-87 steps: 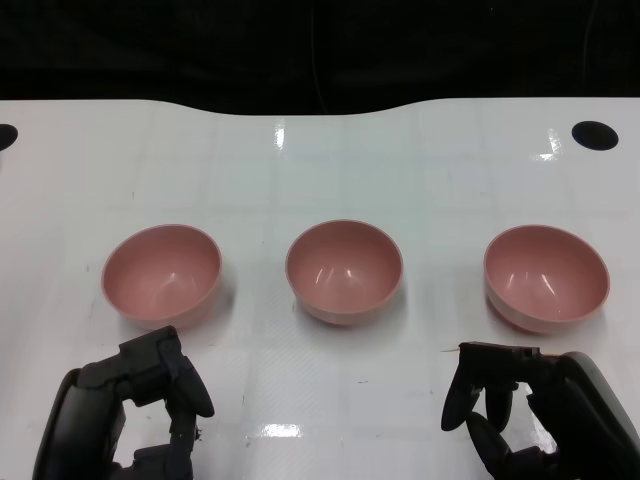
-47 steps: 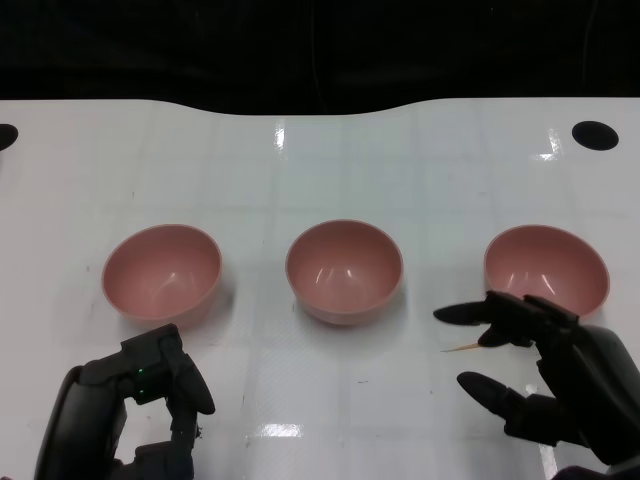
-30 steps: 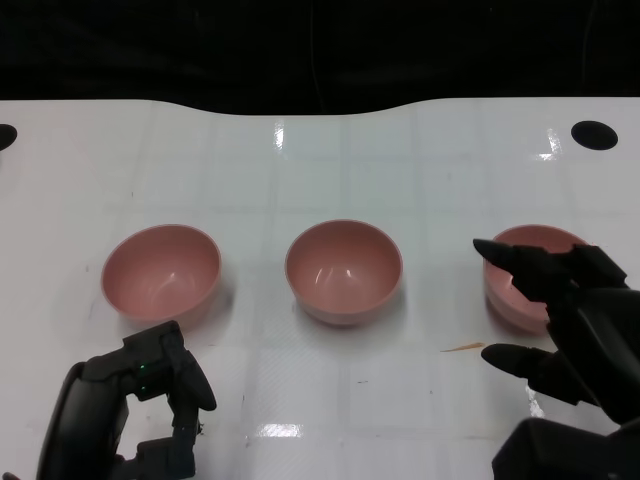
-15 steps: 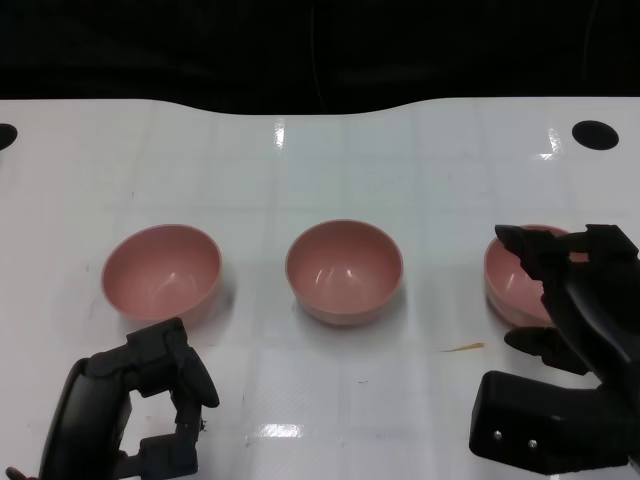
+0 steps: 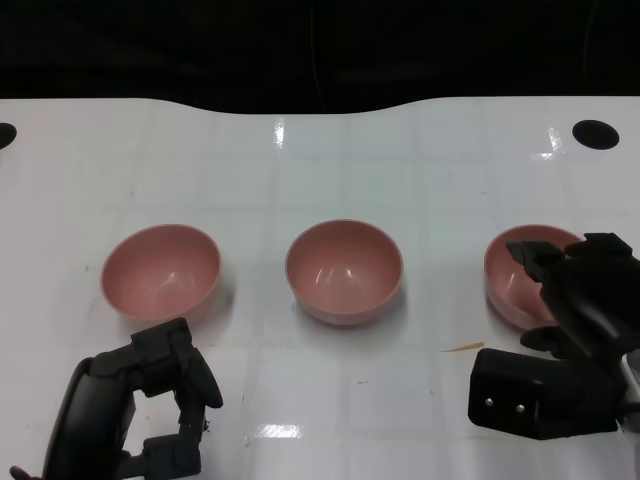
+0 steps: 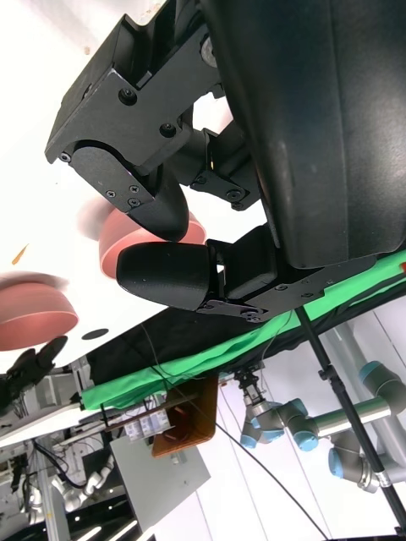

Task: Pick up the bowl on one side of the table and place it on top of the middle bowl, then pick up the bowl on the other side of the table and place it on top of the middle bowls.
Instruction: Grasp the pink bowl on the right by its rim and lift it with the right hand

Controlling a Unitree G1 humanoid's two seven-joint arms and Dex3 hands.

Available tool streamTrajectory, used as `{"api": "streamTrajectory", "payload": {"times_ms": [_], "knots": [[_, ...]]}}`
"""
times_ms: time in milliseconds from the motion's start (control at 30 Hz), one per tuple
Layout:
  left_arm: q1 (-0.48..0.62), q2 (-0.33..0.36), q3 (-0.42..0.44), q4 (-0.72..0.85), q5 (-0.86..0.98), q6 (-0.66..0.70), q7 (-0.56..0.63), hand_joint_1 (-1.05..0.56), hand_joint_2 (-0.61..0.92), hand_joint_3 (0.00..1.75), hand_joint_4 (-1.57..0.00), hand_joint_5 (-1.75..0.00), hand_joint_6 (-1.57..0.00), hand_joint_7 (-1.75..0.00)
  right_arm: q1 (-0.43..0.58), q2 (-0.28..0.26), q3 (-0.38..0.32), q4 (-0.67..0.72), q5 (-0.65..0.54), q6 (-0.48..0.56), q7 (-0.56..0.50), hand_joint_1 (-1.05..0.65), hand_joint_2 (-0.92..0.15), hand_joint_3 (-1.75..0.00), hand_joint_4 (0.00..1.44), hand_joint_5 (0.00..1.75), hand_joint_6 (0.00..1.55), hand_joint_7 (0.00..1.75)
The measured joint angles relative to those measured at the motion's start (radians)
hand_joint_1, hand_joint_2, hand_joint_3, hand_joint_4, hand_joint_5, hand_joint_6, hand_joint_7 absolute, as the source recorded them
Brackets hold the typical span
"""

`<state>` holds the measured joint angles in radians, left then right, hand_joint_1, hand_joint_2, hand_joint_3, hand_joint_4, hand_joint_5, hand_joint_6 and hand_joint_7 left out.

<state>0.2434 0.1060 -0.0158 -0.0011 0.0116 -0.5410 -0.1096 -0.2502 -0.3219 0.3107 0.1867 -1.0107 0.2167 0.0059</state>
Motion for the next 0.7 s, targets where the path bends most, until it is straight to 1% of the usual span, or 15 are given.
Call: {"api": "streamTrajectory", "payload": {"times_ms": [33,100,133,267,300,367,400,500,533,600,633,667,700], "knots": [[0.000,0.000,0.000,0.000,0.000,0.000,0.000,-0.09,0.31,1.49,-0.88,-1.71,-0.87,-1.49,-0.009,-0.002,0.008,0.010,0.000,0.006,0.010,-0.55,-0.87,0.00,0.36,0.37,0.46,0.03],[0.000,0.000,-0.001,0.000,0.000,0.000,0.000,-0.08,0.31,1.49,-0.87,-1.72,-0.86,-1.49,-0.030,-0.002,0.018,0.040,0.006,0.015,0.031,-0.53,-0.88,0.00,0.49,0.26,0.51,0.02],[-0.001,0.000,-0.001,0.000,0.001,0.000,0.000,-0.08,0.31,1.48,-0.87,-1.72,-0.86,-1.49,-0.039,-0.002,0.022,0.055,0.014,0.019,0.042,-0.52,-0.88,0.00,0.52,0.23,0.52,0.02],[-0.001,0.000,-0.001,0.000,0.001,-0.001,0.000,-0.08,0.31,1.48,-0.87,-1.72,-0.86,-1.49,-0.056,-0.002,0.036,0.078,0.026,0.030,0.055,-0.52,-0.88,0.00,0.56,0.17,0.53,0.01],[0.000,0.000,0.000,-0.001,0.001,0.000,0.000,-0.08,0.31,1.48,-0.88,-1.72,-0.86,-1.49,-0.066,-0.003,0.043,0.094,0.032,0.025,0.054,-0.48,-0.87,0.00,0.72,0.23,0.66,0.05],[0.001,-0.001,-0.001,-0.008,0.001,0.003,0.000,-0.08,0.30,1.49,-0.88,-1.71,-0.87,-1.49,-0.096,-0.003,0.051,0.158,0.058,-0.001,0.056,-0.45,-0.86,0.00,0.83,0.27,0.76,0.07],[0.001,-0.001,-0.002,-0.013,0.002,0.006,0.000,-0.07,0.30,1.50,-0.88,-1.71,-0.87,-1.49,-0.109,-0.004,0.053,0.189,0.070,-0.016,0.055,-0.42,-0.86,0.00,0.91,0.32,0.81,0.07],[0.003,-0.001,-0.002,-0.017,0.008,0.014,0.000,-0.07,0.30,1.50,-0.88,-1.71,-0.87,-1.48,-0.135,-0.006,0.057,0.238,0.096,-0.043,0.052,-0.41,-0.86,0.00,0.93,0.39,0.85,0.05],[0.004,-0.001,-0.002,-0.017,0.010,0.015,0.000,-0.07,0.30,1.50,-0.88,-1.71,-0.87,-1.48,-0.140,-0.007,0.058,0.247,0.102,-0.056,0.043,-0.34,-0.88,-0.01,0.91,0.97,1.00,0.07],[0.005,-0.003,-0.003,-0.024,0.016,0.022,0.000,-0.07,0.30,1.50,-0.88,-1.71,-0.87,-1.48,-0.149,-0.013,0.061,0.276,0.118,-0.108,0.001,-0.28,-0.91,-0.02,0.84,1.49,1.16,0.10],[0.007,-0.005,-0.003,-0.027,0.017,0.024,0.000,-0.06,0.30,1.50,-0.89,-1.71,-0.87,-1.48,-0.150,-0.017,0.061,0.287,0.126,-0.137,-0.027,-0.27,-0.92,-0.03,0.83,1.60,1.19,0.11],[0.009,-0.007,-0.003,-0.032,0.017,0.028,0.000,-0.06,0.30,1.50,-0.89,-1.71,-0.87,-1.48,-0.153,-0.023,0.061,0.300,0.134,-0.167,-0.058,-0.27,-0.92,-0.04,0.82,1.66,1.20,0.11],[0.010,-0.008,-0.004,-0.035,0.017,0.030,0.000,-0.06,0.30,1.50,-0.89,-1.71,-0.87,-1.48,-0.157,-0.029,0.061,0.314,0.138,-0.192,-0.088,-0.25,-0.92,-0.05,0.85,1.70,1.24,0.13]]}}
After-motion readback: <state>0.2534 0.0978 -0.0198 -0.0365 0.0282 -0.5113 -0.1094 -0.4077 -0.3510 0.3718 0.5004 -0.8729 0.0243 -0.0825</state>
